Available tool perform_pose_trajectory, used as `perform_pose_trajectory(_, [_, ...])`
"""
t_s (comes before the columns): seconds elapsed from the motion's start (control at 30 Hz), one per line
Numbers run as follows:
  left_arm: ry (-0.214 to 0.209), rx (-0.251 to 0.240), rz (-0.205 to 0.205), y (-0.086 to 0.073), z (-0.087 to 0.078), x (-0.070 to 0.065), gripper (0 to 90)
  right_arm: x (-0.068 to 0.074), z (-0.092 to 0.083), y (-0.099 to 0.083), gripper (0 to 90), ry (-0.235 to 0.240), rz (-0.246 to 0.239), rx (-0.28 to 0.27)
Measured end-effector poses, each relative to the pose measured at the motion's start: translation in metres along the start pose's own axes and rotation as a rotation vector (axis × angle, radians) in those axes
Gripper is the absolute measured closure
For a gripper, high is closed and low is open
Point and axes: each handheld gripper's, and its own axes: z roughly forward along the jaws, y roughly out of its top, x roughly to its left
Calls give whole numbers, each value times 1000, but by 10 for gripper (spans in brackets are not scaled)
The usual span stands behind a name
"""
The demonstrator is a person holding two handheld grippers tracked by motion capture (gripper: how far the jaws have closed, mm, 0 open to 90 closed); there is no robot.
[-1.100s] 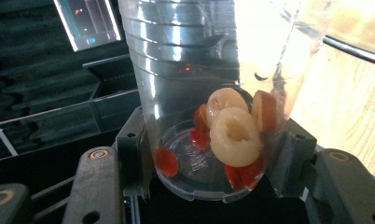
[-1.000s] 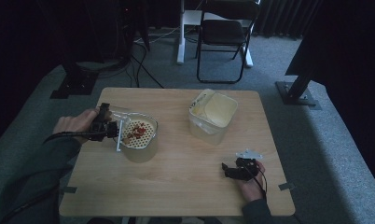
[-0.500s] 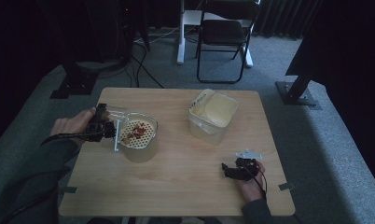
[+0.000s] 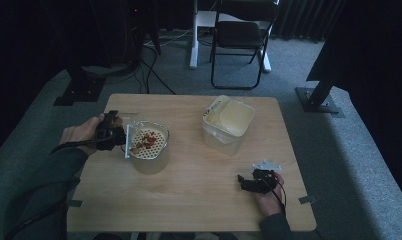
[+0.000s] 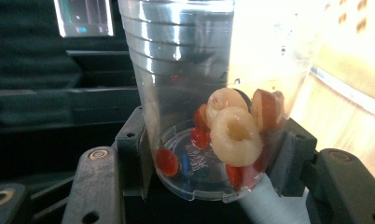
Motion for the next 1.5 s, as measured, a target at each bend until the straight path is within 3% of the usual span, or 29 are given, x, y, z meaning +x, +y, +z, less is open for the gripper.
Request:
perform_pose_trajectory(0.07, [-33,-33,-86,0,-1,3,429,0,0,0,156,-2,-2,1])
perform_pose_trajectory(0.13, [-33,-33,-86,0,-1,3,428,0,0,0,156,-1,-1,1])
perform_pose_trajectory(0.17, [-68,-65,-169,1,0,4,428,0,0,0,156,-1,0,0])
perform_pose_trajectory(0.27, [-106,-115,-301,-1,1,7,428,0,0,0,156,-2,-1,1])
perform_pose_trajectory(0.43, [-162,-176,-449,0,1,13,426,0,0,0,156,-1,2,-1])
perform_pose_trajectory(0.5, [-172,-186,-473,0,1,14,426,-1,0,0,156,2,7,-3])
perform_pose_trajectory(0.53, [-197,-217,-532,1,2,17,426,-1,0,1,164,5,13,-2])
perform_pose_trajectory(0.63, [-241,-265,-622,5,4,19,426,-2,-1,3,226,15,25,-3])
perform_pose_trajectory(0.7, [-253,-277,-641,6,4,20,425,-1,-3,8,249,18,20,-9])
perform_pose_trajectory(0.83, [-303,-327,-741,8,7,24,424,7,-15,27,342,50,-4,-67])
perform_pose_trajectory(0.93, [-352,-378,-817,11,8,27,424,19,-28,48,478,103,-37,-125])
perform_pose_trajectory(1.07, [-400,-414,-846,20,9,29,422,41,-44,88,626,199,-97,-206])
perform_pose_trajectory(1.27, [-428,-448,-838,36,11,29,423,78,-48,150,671,248,-169,-270])
perform_pose_trajectory(1.5, [-418,-459,-797,51,13,30,422,102,-47,200,742,271,-193,-325])
